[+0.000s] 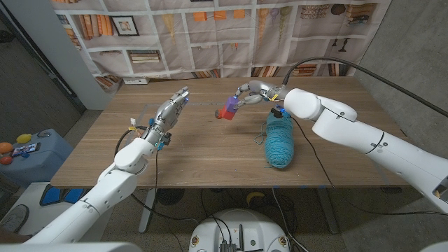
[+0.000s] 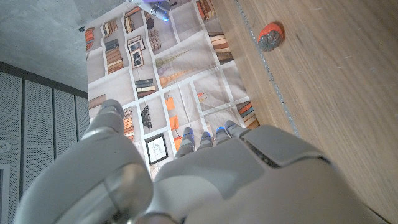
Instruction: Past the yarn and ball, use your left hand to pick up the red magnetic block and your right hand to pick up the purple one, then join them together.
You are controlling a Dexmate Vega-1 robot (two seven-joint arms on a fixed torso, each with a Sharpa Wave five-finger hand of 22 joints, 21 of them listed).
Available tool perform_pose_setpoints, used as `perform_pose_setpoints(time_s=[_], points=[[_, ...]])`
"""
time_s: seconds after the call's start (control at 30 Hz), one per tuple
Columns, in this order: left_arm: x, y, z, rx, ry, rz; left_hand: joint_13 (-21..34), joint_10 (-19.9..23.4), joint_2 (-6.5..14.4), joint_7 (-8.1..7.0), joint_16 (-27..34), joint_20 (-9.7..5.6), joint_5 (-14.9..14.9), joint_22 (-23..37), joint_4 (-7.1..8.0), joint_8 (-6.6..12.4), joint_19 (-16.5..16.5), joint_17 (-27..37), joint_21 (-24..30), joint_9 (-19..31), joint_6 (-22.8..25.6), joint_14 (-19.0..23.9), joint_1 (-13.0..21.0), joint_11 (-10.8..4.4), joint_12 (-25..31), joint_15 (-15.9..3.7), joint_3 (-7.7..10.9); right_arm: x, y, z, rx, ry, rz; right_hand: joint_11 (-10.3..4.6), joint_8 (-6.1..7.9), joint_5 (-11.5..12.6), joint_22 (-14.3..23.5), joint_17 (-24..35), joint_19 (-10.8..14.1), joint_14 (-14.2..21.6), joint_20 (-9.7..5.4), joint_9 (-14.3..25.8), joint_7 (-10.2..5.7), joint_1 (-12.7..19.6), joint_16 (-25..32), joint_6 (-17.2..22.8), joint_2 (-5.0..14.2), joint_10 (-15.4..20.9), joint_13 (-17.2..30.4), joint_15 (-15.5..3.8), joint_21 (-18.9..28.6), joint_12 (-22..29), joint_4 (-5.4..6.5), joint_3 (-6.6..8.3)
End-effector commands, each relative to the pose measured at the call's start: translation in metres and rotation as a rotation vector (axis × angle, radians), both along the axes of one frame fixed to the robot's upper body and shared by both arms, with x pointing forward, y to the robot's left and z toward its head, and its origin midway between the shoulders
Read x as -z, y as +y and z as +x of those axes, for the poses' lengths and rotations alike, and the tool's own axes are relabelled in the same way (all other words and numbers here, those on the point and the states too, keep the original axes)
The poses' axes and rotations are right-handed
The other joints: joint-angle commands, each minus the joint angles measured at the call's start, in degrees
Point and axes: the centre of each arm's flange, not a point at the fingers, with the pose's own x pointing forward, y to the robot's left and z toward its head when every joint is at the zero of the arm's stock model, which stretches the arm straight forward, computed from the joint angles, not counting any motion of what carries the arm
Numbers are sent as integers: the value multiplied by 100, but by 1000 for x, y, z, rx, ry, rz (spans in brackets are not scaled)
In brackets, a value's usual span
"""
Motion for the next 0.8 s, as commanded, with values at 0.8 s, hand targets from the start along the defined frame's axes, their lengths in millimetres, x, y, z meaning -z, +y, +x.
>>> perform_pose_setpoints(time_s=[0.8], points=[[15, 11, 3, -17, 23, -69, -3, -62, 227, 165, 34, -89, 19, 2, 12, 35, 46, 0, 9, 1, -249, -313, -204, -69, 101, -85, 36, 21, 38, 19, 161, -35, -314, -47, 209, -5, 12, 2, 129, 104, -35, 72, -321, 97, 16, 400, -12, 85, 18, -77, 32, 49, -3, -46]])
